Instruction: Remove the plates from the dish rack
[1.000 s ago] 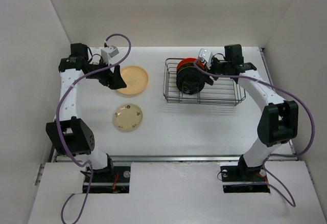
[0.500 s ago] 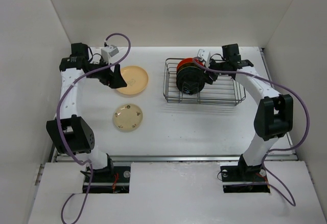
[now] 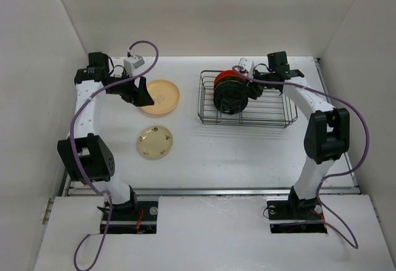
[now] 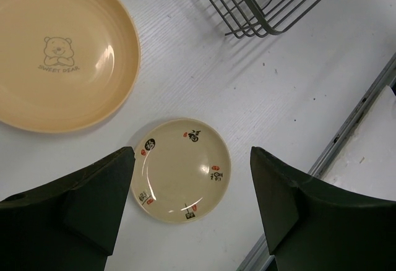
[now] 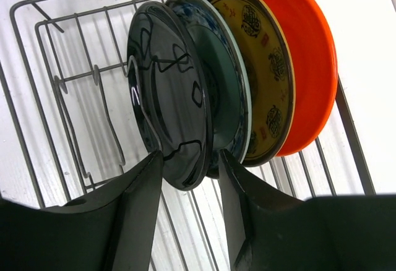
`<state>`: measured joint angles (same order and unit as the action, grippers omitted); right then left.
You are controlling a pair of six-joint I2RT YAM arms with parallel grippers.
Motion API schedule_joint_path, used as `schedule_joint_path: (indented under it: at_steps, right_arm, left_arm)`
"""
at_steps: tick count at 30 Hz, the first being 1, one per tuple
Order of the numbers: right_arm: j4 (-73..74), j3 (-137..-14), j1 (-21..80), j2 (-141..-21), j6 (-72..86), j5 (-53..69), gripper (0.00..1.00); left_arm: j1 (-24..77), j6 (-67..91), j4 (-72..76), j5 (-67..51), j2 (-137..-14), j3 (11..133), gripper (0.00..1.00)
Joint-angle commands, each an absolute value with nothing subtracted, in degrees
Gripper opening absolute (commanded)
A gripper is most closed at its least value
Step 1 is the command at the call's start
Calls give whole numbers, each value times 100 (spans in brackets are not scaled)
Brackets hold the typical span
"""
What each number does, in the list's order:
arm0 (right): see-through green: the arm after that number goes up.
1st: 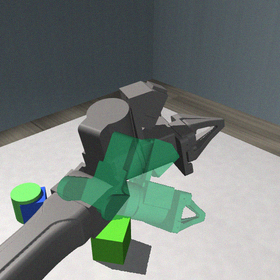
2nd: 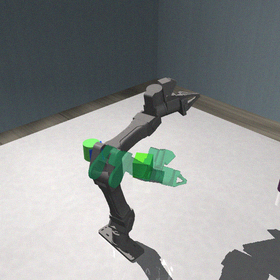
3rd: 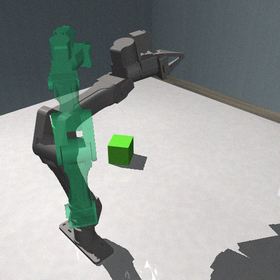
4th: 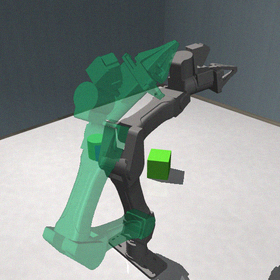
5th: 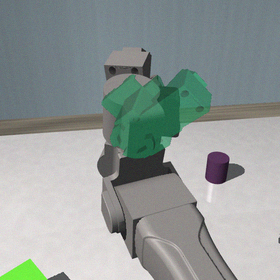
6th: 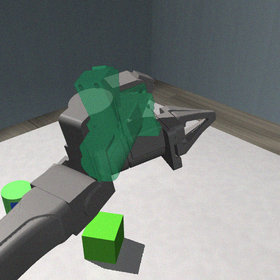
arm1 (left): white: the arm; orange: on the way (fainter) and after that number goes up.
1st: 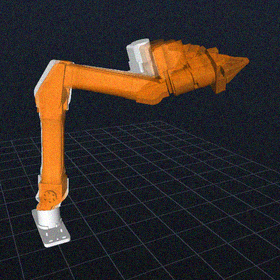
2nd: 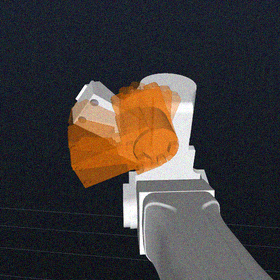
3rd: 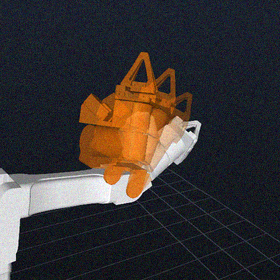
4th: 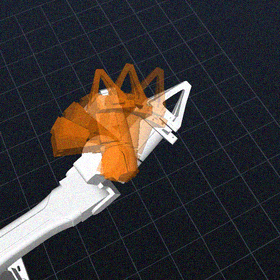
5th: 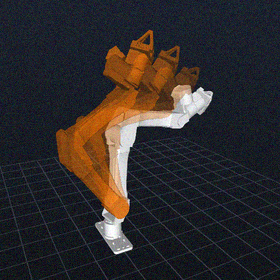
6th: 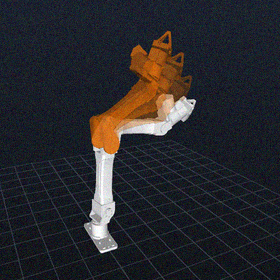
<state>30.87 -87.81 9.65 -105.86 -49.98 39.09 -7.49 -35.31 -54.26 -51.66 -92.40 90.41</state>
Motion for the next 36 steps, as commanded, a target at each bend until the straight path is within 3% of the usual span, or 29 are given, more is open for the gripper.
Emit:
schedule_joint_path:
  at_steps: [1,21,28,32,36]
  right_arm:
    - [3041,-9097,896,-10644,-4957,4148,46]
    - [2637,-9211,1011,-10969,-4570,3920,33]
    - [2461,-9158,1063,-10969,-4334,3920,21]
    - [2338,-9105,1116,-10864,-4167,3867,7]
    - [2276,-9053,1116,-10802,-4113,3867,1]
  left_arm:
    - [-747,-3516,-5405,-5317,-9289,9281,73]
    - [-747,-3357,-5353,-5212,-9343,9334,73]
    - [-747,-3357,-5300,-5212,-9343,9281,73]
    - [-747,-3357,-5300,-5160,-9290,9281,73]
    - [-747,-3357,-5300,-5159,-9237,9229,73]
